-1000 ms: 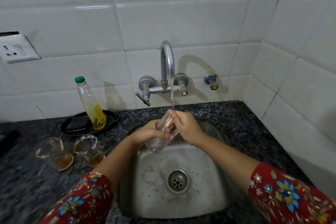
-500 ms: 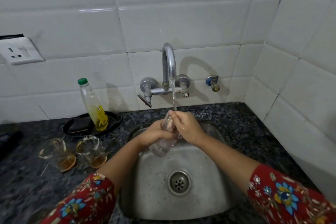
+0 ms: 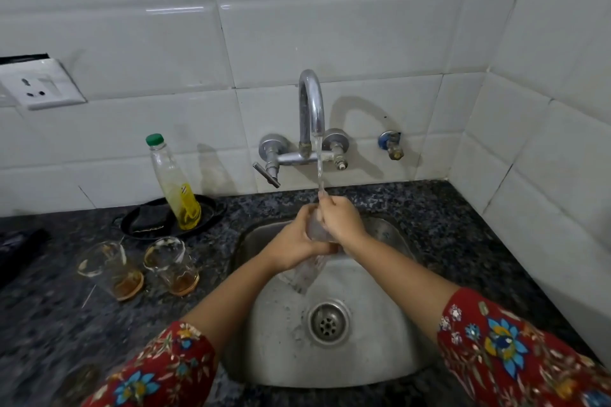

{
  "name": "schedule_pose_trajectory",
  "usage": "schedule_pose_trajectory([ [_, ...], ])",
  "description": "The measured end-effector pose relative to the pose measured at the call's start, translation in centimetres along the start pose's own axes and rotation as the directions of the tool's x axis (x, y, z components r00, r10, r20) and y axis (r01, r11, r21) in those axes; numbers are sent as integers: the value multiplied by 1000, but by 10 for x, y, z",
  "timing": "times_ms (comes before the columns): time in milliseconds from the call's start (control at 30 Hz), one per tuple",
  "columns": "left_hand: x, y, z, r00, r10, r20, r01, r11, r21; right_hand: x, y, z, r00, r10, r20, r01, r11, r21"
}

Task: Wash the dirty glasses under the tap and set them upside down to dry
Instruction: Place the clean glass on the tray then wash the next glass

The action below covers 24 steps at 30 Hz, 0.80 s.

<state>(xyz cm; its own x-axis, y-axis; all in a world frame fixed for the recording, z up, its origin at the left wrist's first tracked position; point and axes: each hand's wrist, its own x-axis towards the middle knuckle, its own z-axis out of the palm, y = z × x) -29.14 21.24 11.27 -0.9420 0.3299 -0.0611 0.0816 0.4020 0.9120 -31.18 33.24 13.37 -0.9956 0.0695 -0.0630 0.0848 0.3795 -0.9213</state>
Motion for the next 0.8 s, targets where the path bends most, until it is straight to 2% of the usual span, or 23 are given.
schedule_pose_trajectory([
  [33,-4,-7,4,999,-44,10,44,998,-43,1,3,3,993,111,49,-114,992,54],
  [100,-13,-23,11,980,-196,25,194,937,-291,-4,12,6,946,254,202,-274,958,80],
  [167,-20,-38,17,917,-378,129,379,722,-579,-8,27,8,903,320,288,-331,943,-9],
  [233,-26,-49,23,845,-469,256,472,431,-769,-17,41,10,869,393,300,-401,915,-36],
  [333,-24,-48,30,800,-501,330,386,10,-922,-30,47,12,826,465,319,-502,864,39],
  [367,-21,-45,33,780,-546,305,323,-65,-944,-33,45,13,825,469,314,-516,853,80],
  [433,-9,-38,38,738,-624,258,240,-115,-964,-36,39,15,862,442,247,-483,864,140],
  [500,3,-27,41,731,-633,255,213,-144,-967,-29,41,19,938,328,108,-338,936,93],
  [533,10,-25,43,736,-624,262,195,-176,-965,-28,43,19,974,224,31,-225,974,23],
  [600,17,-15,44,760,-596,259,207,-157,-966,-30,47,14,995,-79,-57,66,977,-204],
  [667,19,-8,43,777,-576,253,245,-94,-965,-33,53,5,931,-363,-28,321,854,-409],
  [700,21,-8,43,777,-573,261,262,-83,-962,-36,53,0,889,-456,32,411,767,-492],
  [800,23,-12,39,797,-547,256,244,-96,-965,-40,61,-17,726,-588,356,661,453,-598],
])
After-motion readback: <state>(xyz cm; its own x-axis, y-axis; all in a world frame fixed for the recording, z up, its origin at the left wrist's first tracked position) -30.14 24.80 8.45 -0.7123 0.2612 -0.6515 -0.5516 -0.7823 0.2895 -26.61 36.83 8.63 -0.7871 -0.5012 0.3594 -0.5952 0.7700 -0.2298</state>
